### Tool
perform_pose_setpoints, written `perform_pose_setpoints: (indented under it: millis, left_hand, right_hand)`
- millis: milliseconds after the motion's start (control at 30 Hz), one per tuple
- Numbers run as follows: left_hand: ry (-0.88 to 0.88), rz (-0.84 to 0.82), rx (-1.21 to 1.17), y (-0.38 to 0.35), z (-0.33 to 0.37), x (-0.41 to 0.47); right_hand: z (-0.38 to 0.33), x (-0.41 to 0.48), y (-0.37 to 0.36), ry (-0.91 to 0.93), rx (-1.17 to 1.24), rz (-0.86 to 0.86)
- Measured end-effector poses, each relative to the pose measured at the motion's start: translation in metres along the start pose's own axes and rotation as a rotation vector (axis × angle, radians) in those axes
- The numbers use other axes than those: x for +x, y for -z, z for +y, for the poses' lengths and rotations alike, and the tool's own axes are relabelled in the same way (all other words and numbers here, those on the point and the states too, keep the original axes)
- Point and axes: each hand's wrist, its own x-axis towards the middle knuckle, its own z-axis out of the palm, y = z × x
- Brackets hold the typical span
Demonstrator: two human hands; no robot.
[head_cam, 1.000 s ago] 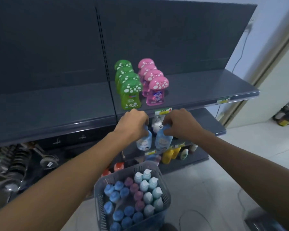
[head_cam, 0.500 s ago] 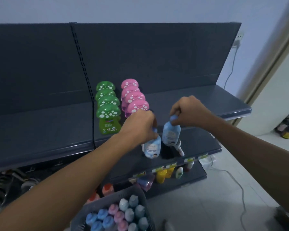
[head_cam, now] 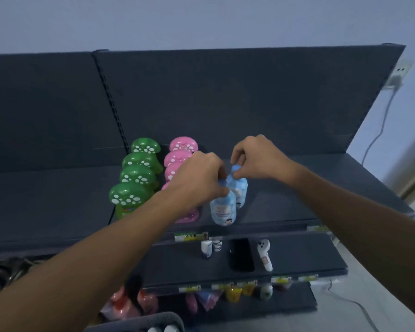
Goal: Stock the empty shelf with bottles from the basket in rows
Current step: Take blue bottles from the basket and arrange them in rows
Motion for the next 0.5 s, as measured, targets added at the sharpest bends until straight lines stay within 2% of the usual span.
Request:
perform_pose_setpoints:
  millis: [300,500]
  left_hand:
    - [0.180,0.035,0.033,-0.012,-0.013,0.057]
    - [0.246,0.053,0.040,-0.022,-0.028,0.086]
  right_hand:
    - [0.026,0.086,-0.003,0.105,0.020,-0.049]
    - [0.040,0.128,-0.021,0.086,0.054,-0.051]
